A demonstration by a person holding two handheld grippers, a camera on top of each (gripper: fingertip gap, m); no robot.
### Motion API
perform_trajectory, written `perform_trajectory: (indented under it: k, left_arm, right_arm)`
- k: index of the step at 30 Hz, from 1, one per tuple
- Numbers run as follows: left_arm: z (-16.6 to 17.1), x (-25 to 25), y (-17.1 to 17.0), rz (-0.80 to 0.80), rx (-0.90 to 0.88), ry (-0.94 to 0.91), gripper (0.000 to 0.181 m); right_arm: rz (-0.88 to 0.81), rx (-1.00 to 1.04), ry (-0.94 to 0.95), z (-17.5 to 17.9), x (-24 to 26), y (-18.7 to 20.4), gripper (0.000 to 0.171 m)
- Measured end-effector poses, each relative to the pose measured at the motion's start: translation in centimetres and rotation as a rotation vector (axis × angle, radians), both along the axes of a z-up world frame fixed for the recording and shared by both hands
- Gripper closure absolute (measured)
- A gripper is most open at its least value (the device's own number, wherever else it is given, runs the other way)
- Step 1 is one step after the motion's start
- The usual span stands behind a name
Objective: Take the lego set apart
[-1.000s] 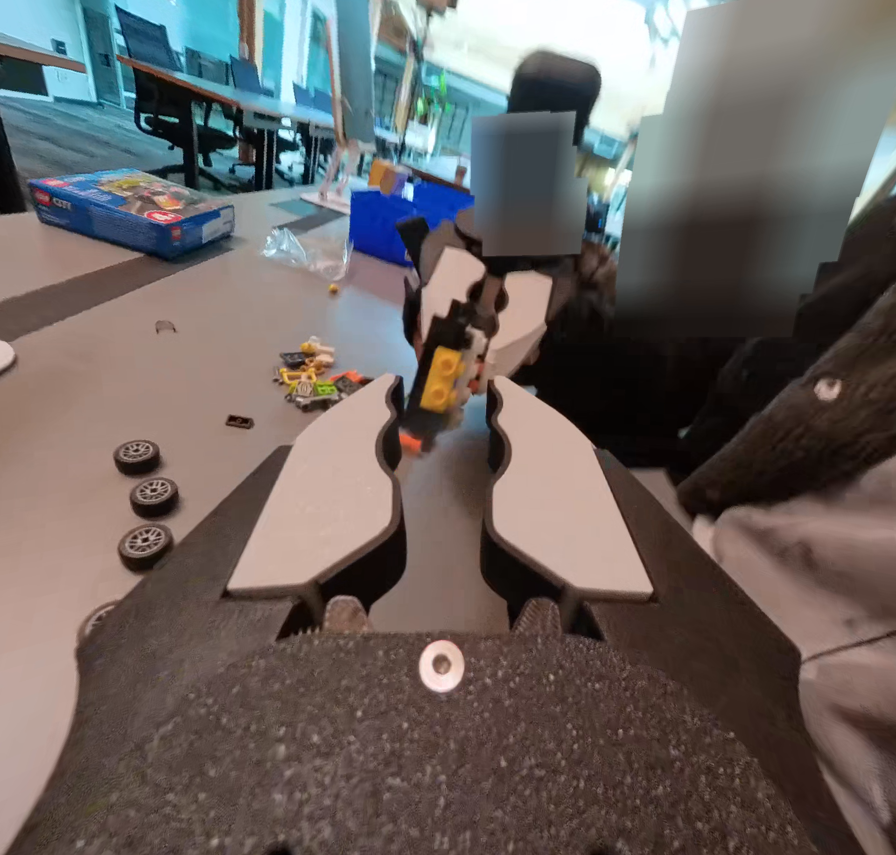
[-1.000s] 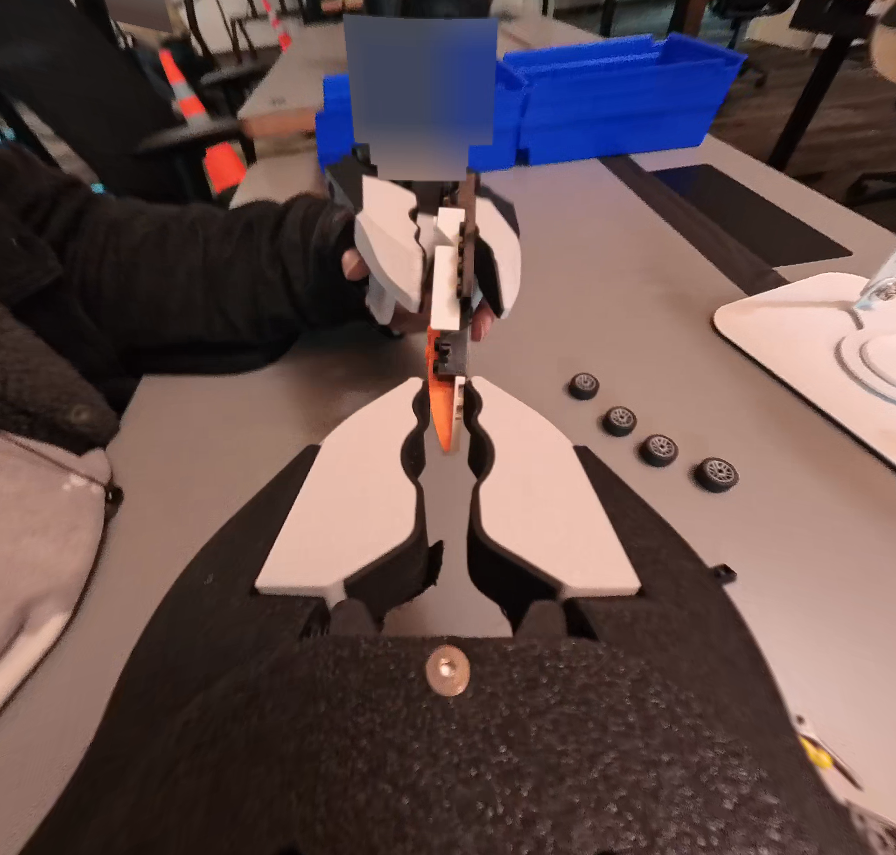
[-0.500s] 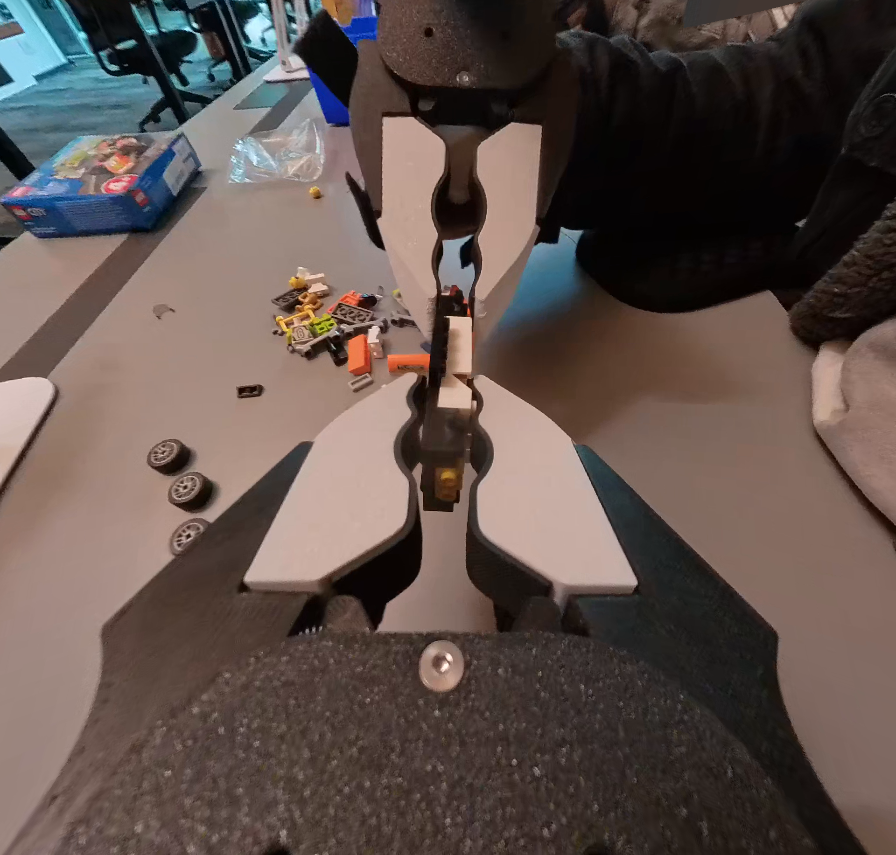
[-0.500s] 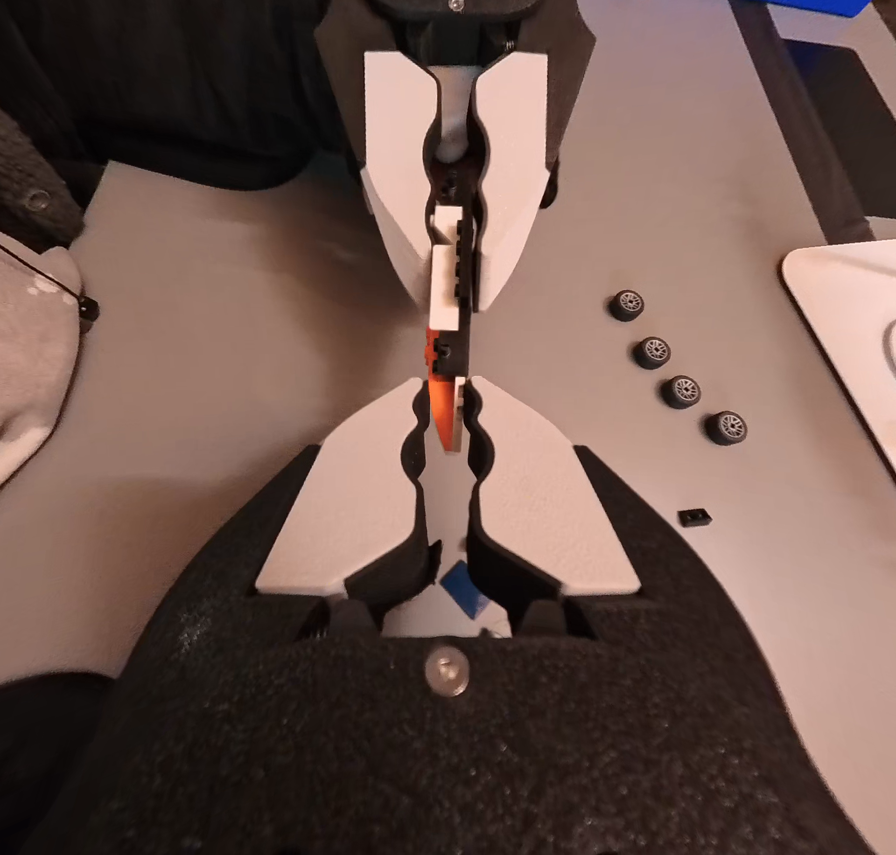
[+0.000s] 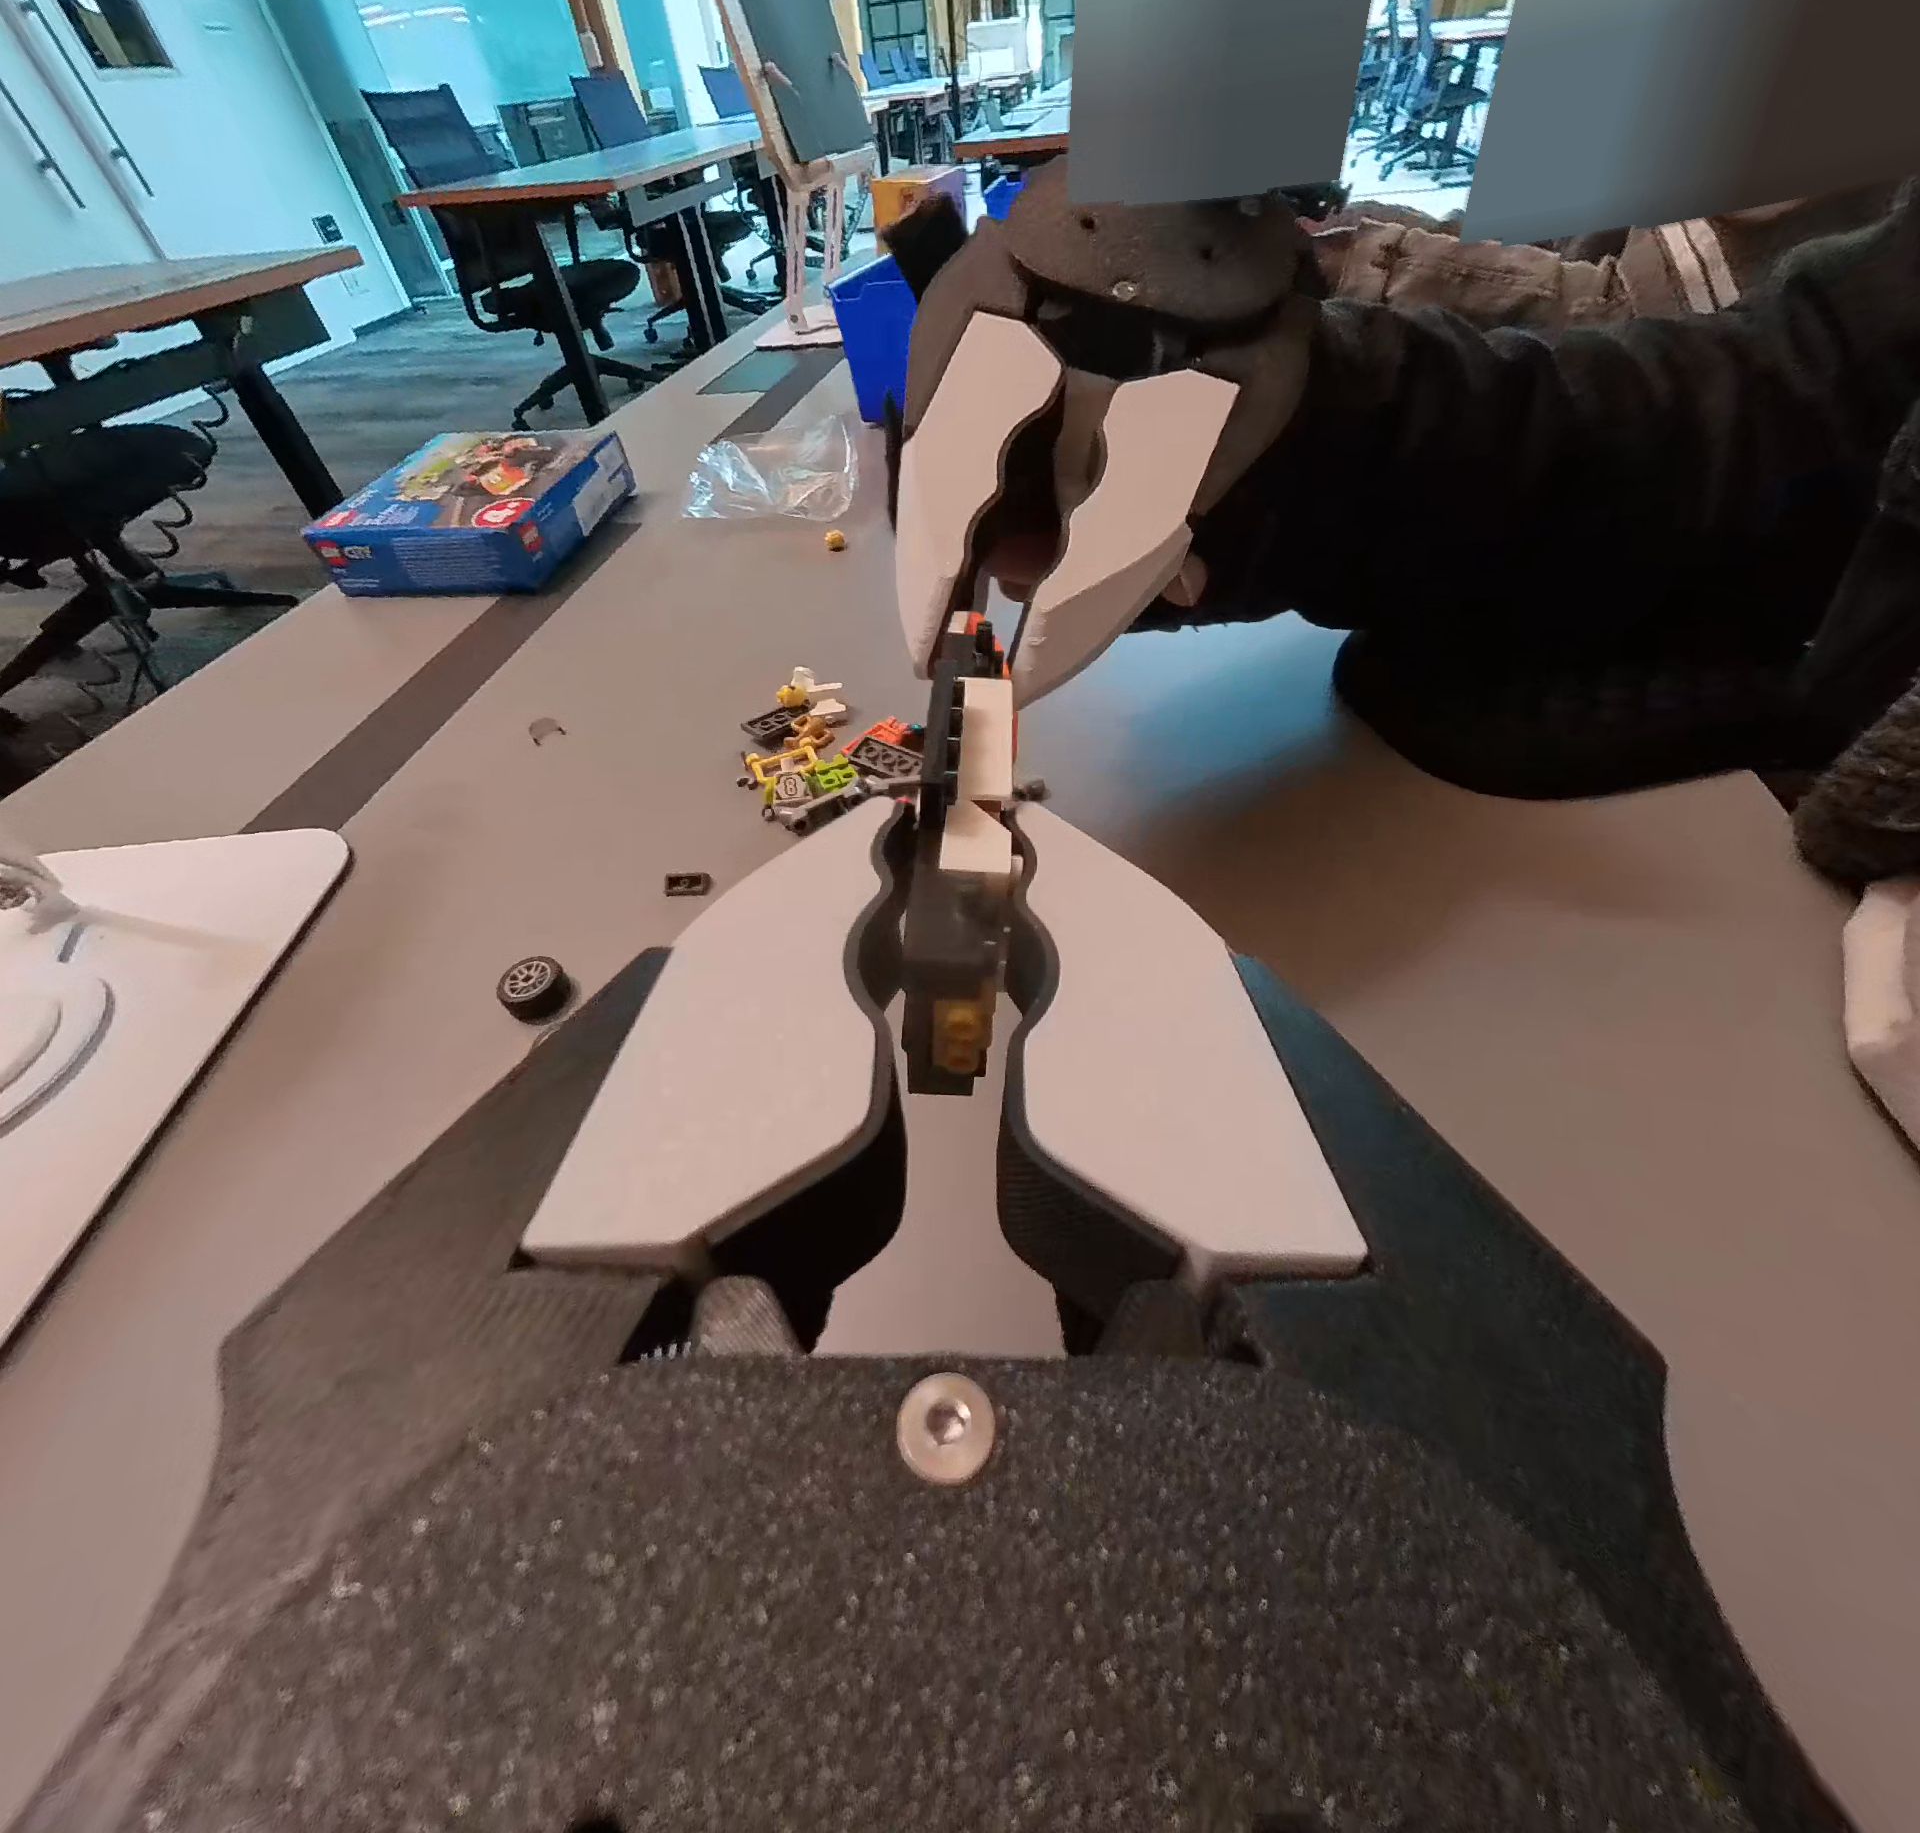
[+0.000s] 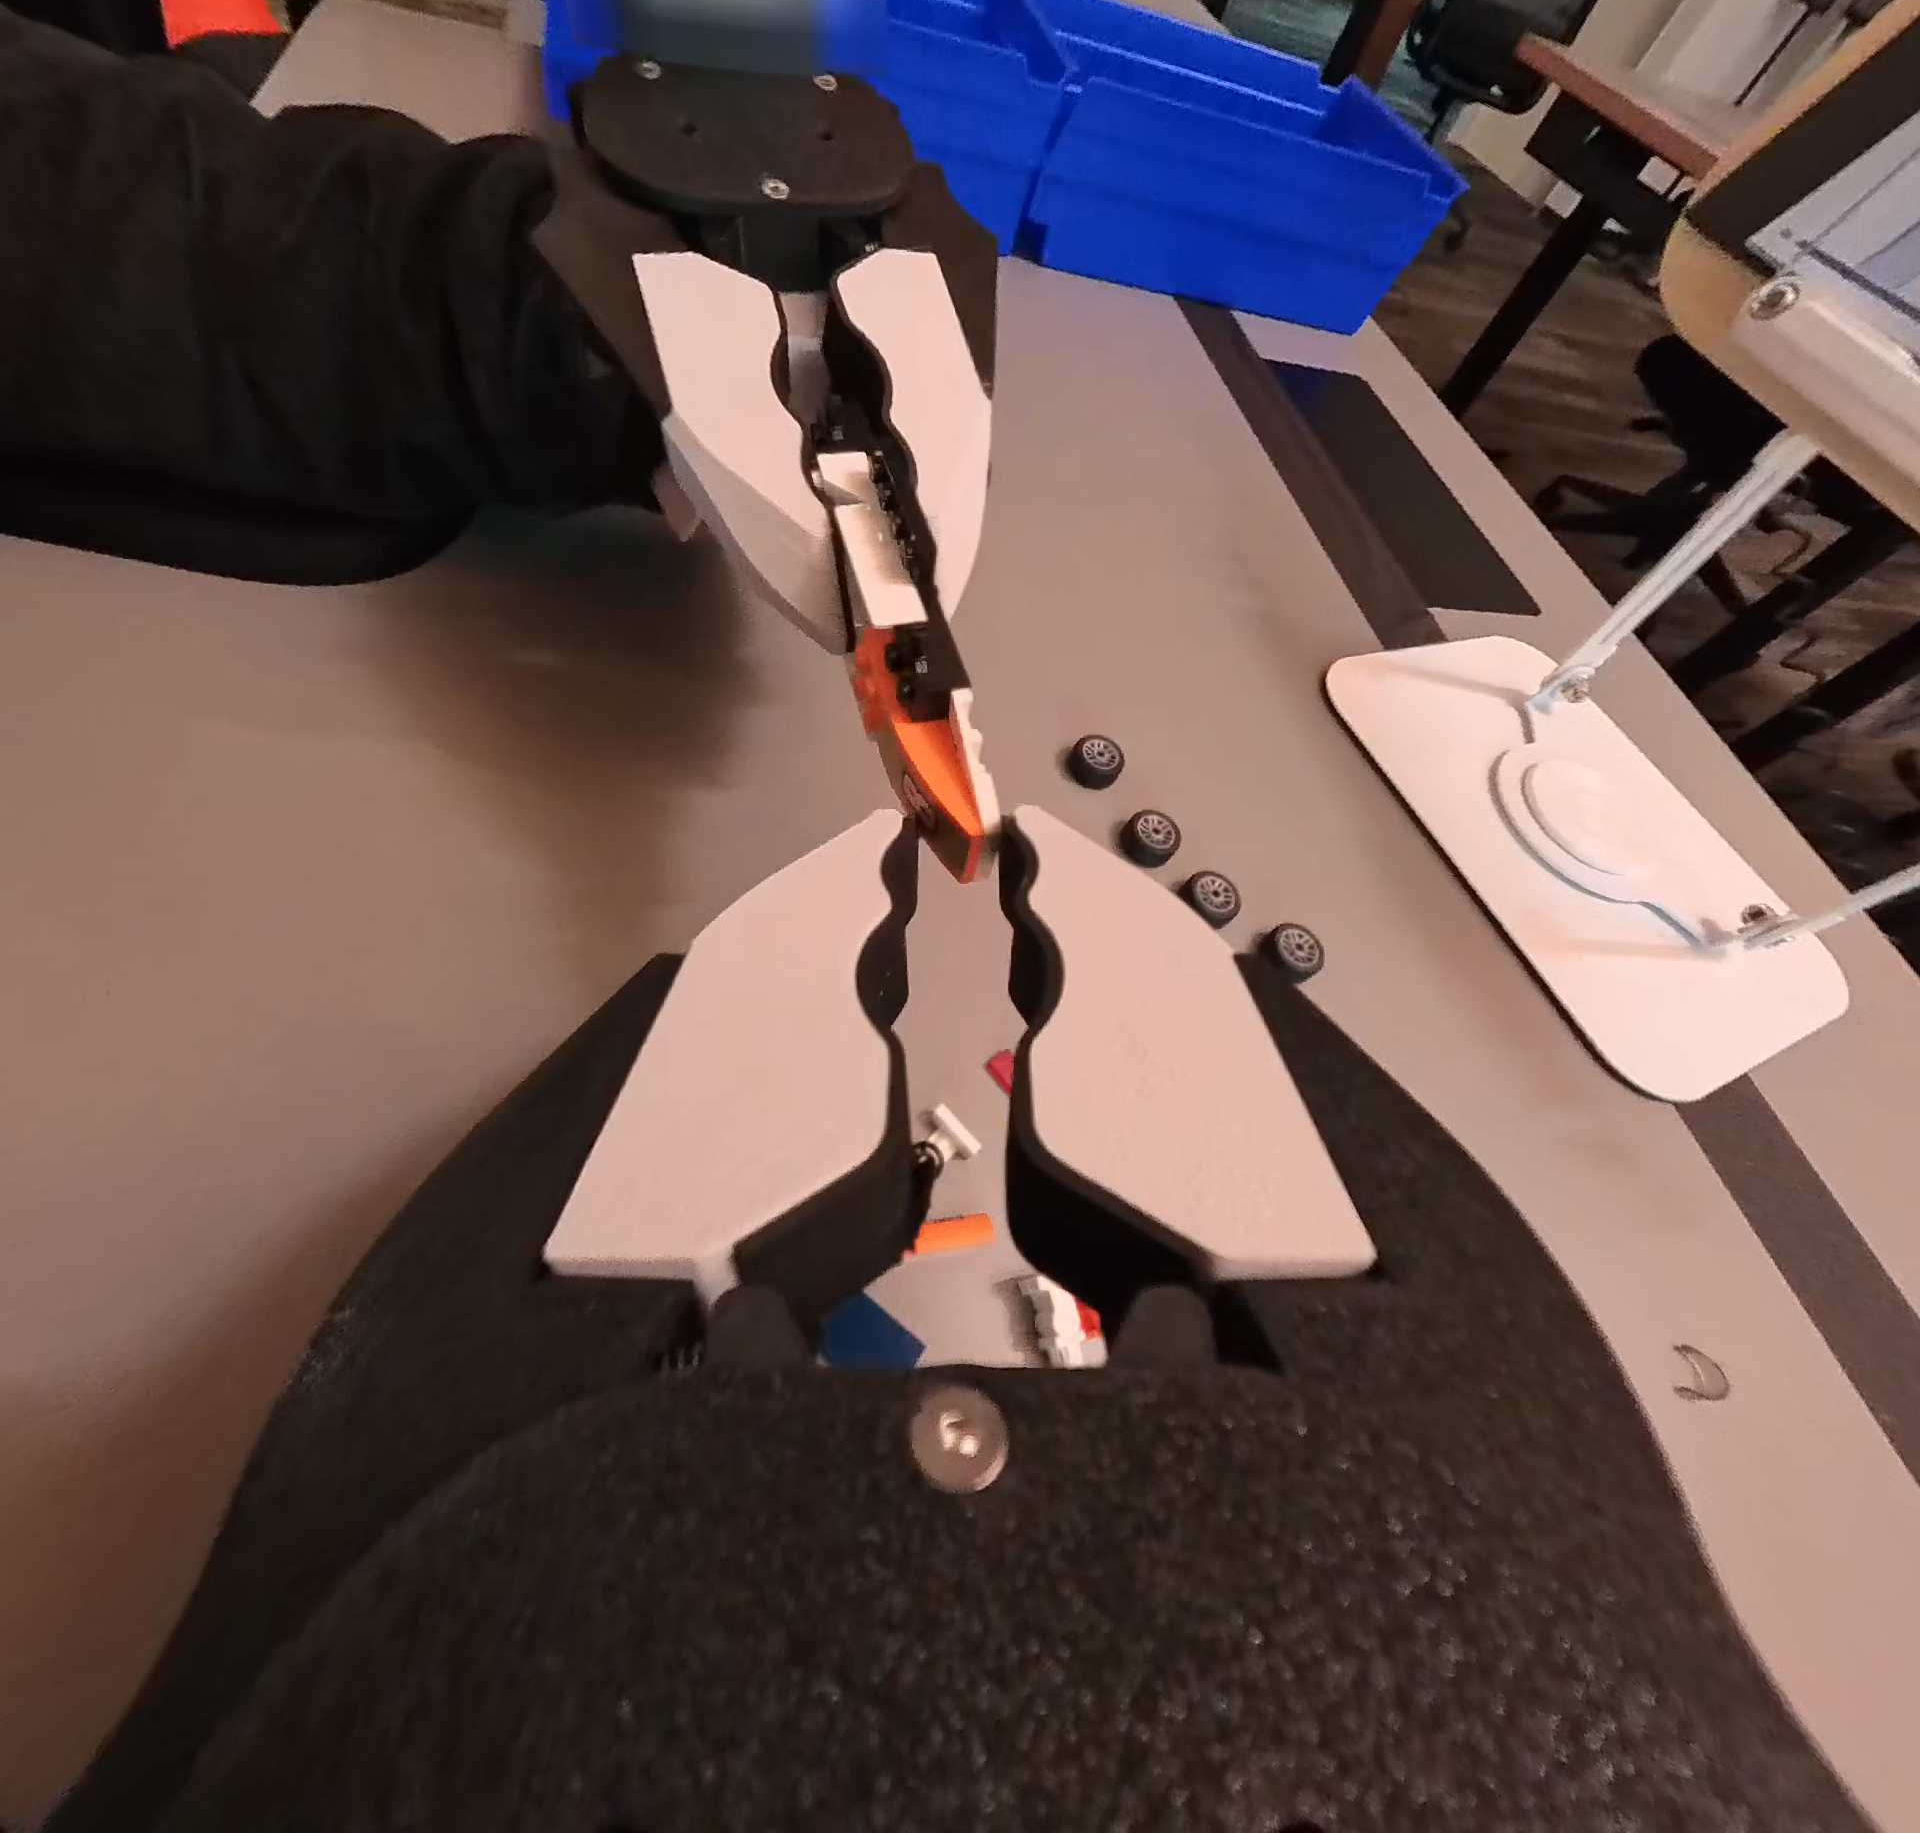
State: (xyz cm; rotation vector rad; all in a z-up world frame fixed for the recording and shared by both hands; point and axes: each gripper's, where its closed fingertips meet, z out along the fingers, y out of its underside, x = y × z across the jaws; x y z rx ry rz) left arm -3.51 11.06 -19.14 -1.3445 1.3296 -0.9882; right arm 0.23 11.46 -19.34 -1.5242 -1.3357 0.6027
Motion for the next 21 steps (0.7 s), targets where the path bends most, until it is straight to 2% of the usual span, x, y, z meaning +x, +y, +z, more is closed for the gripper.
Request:
perform_trajectory:
  k: [6, 9, 13, 18, 21]
  left_arm:
    - [0.1, 0.2, 1.2, 0.078, -0.102, -0.013, 0.166]
    - [-0.1, 0.4, 1.7, 0.109, -0.233, -0.014, 0.166]
    - [-0.8, 0.6, 2.3, 0.126, -0.419, -0.027, 0.166]
    - [-2.4, 0.7, 2.4, 0.144, -0.559, 0.031, 0.166]
    - [-2.9, 0.5, 2.5, 0.15, -0.666, 0.033, 0.166]
  right_arm:
    - [-0.102, -0.004, 0.047, 0.0, 0.0, 1.6, 0.151]
    - [-0.172, 0.06, 0.036, 0.1, 0.1, 2.4, 0.14]
    - [-0.216, 0.311, -0.12, -0.3, -0.1, 2.8, 0.139]
    - [-0.2, 0.489, -0.322, -2.4, -0.5, 2.8, 0.14]
    - [-0.173, 0.587, -0.398, -3.1, -1.0, 2.6, 0.146]
